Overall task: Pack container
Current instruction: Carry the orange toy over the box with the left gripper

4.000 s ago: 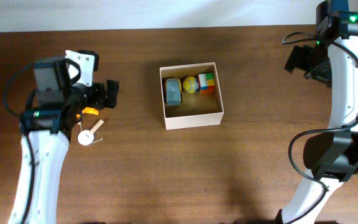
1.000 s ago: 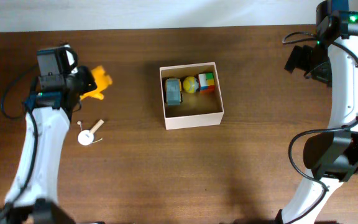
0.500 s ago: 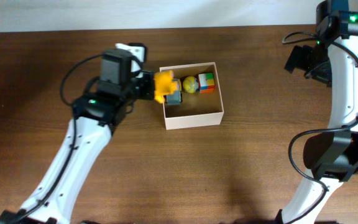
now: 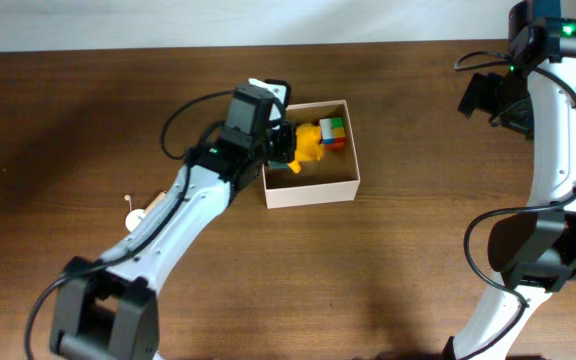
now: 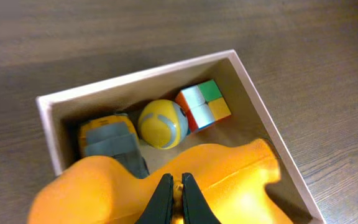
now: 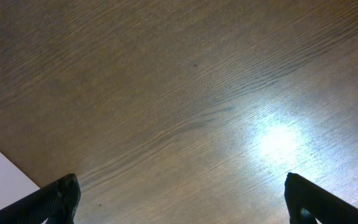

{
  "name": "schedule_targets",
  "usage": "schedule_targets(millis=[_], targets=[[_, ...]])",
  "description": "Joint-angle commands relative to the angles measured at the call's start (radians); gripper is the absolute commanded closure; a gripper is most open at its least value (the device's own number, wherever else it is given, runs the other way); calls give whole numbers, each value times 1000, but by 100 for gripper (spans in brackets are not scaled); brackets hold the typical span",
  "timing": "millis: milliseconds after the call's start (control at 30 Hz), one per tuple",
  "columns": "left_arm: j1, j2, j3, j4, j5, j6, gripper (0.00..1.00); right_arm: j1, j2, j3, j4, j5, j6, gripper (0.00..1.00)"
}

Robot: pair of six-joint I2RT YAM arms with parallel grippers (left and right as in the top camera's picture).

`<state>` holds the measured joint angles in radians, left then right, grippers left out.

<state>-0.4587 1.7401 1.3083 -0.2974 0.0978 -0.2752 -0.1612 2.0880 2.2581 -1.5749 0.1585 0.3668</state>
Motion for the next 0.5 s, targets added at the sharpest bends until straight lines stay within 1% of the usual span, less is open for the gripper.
schedule_targets(millis=[0,333,467], targets=[[-16,21,16,19,-8,-27,98,-3,-28,16,0,3,12,1],[-89,21,16,54,-21,-50,98,-3,-28,16,0,3,12,1],[-127,21,16,31,-89,-55,98,-3,-28,16,0,3,12,1]])
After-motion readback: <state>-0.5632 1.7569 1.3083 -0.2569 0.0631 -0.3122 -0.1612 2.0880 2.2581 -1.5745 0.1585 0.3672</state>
